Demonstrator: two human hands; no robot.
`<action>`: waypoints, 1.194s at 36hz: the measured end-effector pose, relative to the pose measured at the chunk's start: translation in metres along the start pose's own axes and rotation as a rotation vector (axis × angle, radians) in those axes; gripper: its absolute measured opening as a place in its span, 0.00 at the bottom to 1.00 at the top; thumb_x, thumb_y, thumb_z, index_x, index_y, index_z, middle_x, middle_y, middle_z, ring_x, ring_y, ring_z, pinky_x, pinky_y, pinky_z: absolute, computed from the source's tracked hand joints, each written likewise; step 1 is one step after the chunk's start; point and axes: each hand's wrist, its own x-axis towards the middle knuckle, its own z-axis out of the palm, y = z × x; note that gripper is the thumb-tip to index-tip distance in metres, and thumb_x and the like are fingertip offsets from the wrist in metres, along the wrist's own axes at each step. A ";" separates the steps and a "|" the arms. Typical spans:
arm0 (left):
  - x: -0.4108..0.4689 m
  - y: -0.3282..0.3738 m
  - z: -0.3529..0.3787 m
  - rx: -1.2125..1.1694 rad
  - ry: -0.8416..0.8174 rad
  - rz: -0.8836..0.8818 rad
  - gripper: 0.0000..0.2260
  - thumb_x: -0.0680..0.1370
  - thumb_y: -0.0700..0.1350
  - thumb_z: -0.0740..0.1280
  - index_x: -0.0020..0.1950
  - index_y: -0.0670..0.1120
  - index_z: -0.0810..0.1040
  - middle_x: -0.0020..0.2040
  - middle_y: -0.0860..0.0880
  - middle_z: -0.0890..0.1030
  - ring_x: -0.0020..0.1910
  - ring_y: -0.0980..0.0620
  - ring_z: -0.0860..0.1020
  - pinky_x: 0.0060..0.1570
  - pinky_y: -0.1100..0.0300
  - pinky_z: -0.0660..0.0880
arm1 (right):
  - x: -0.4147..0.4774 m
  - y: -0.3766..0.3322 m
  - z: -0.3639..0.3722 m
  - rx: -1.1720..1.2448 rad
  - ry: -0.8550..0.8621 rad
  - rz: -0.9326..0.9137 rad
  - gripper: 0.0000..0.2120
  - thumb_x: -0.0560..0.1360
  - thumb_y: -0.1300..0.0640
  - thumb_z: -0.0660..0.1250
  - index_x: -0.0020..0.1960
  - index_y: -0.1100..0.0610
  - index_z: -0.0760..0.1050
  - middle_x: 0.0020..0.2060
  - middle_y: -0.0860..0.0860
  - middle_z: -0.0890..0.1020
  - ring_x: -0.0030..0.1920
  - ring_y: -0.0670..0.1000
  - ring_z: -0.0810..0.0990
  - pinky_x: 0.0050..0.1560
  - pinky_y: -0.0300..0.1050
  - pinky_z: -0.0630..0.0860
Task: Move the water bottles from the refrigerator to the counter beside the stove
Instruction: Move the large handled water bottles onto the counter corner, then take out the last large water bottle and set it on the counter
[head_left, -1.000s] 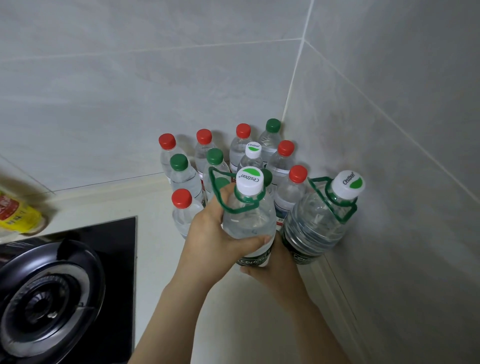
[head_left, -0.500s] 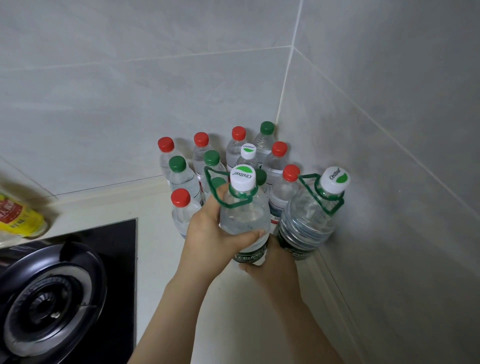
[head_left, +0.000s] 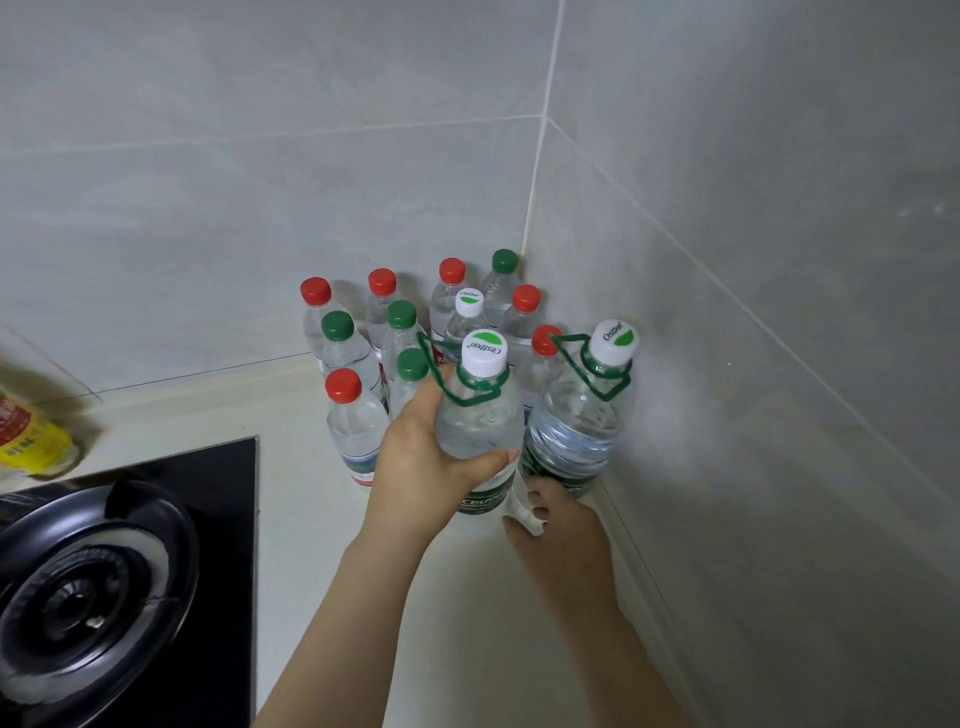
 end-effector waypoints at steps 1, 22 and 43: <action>-0.002 0.002 0.000 0.002 0.002 -0.005 0.33 0.62 0.46 0.80 0.63 0.55 0.71 0.55 0.61 0.79 0.55 0.59 0.76 0.55 0.65 0.73 | -0.003 0.000 -0.003 0.011 0.002 0.001 0.21 0.71 0.55 0.71 0.63 0.51 0.74 0.56 0.48 0.81 0.56 0.49 0.79 0.57 0.47 0.75; -0.132 0.016 -0.060 0.099 0.288 -0.182 0.19 0.71 0.45 0.75 0.57 0.59 0.73 0.52 0.62 0.78 0.54 0.59 0.76 0.51 0.70 0.70 | -0.065 -0.043 -0.055 -0.005 -0.091 -0.335 0.18 0.71 0.58 0.72 0.60 0.54 0.77 0.54 0.49 0.83 0.53 0.49 0.81 0.58 0.49 0.76; -0.314 0.036 -0.220 0.160 0.840 -0.290 0.18 0.72 0.47 0.73 0.60 0.57 0.74 0.56 0.62 0.78 0.58 0.64 0.75 0.60 0.65 0.71 | -0.210 -0.201 0.022 0.008 -0.431 -0.878 0.18 0.71 0.55 0.72 0.61 0.49 0.76 0.53 0.44 0.82 0.52 0.44 0.80 0.58 0.46 0.77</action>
